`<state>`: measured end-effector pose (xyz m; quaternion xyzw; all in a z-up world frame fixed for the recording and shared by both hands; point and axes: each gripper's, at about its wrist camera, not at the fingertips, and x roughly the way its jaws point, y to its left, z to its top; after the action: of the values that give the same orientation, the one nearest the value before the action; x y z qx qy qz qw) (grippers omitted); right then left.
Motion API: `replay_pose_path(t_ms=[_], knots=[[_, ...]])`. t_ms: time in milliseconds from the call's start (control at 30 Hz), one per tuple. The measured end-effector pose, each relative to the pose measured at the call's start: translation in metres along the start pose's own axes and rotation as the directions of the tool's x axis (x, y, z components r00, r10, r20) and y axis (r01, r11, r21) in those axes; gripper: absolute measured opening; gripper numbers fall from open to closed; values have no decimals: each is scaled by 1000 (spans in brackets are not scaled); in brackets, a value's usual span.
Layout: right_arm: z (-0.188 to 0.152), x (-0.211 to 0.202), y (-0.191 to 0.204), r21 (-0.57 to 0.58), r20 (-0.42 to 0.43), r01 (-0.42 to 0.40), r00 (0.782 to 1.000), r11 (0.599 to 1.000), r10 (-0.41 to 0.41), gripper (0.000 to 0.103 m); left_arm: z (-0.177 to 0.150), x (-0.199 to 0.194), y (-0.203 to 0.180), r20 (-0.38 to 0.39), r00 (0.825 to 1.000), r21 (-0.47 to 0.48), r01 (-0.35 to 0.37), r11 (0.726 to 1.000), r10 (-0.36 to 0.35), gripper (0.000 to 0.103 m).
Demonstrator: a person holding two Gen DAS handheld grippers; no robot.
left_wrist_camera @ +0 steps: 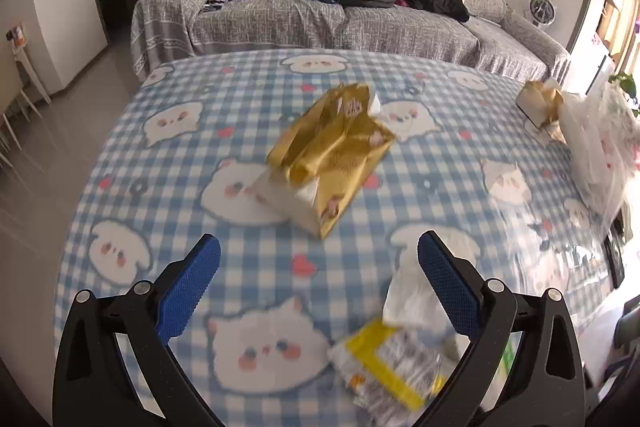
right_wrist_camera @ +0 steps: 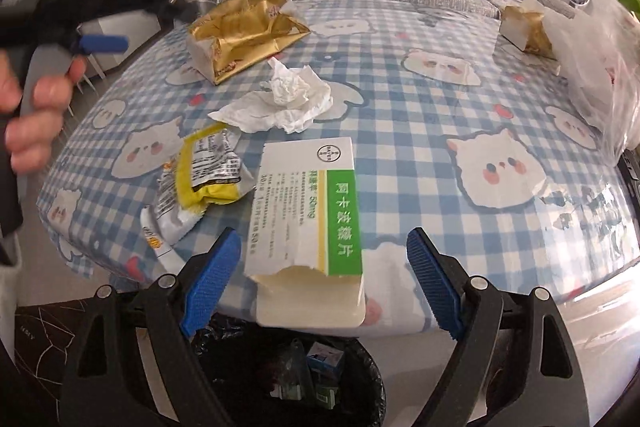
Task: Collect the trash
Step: 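Grasp the gold foil bag with the left tool while the right tool grasps the white-green medicine box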
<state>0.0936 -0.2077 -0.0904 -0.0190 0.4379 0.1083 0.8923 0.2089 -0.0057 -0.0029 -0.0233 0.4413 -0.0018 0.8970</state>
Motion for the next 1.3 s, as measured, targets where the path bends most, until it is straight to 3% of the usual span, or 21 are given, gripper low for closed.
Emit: replay_pose_path(t_ms=[467,767,1067,1133,1200,1300], knots=[[23,20,-5,1,-58,-43,997,999,43,84,63,76,-15,-70,997,48,-42,998,45,96],[25,27,-5,44,-92,-52,994,998,55,84,68,115,-20,-113,989,70,-92,993,99,90],[19,28,0,39,-95,-27,995,999,30,84,65,133,-24,-151,978,86,-132,987,144,72],[17,29,-1,46,-109,-36,993,998,41,84,64,138,-23,-170,976,76,-125,989,136,60],[17,29,-1,42,-108,-29,994,999,34,83,63,148,-19,-220,971,35,-87,996,92,55],[19,30,-4,52,-112,-26,993,998,32,80,61,155,-16,-234,968,20,-91,996,93,47]])
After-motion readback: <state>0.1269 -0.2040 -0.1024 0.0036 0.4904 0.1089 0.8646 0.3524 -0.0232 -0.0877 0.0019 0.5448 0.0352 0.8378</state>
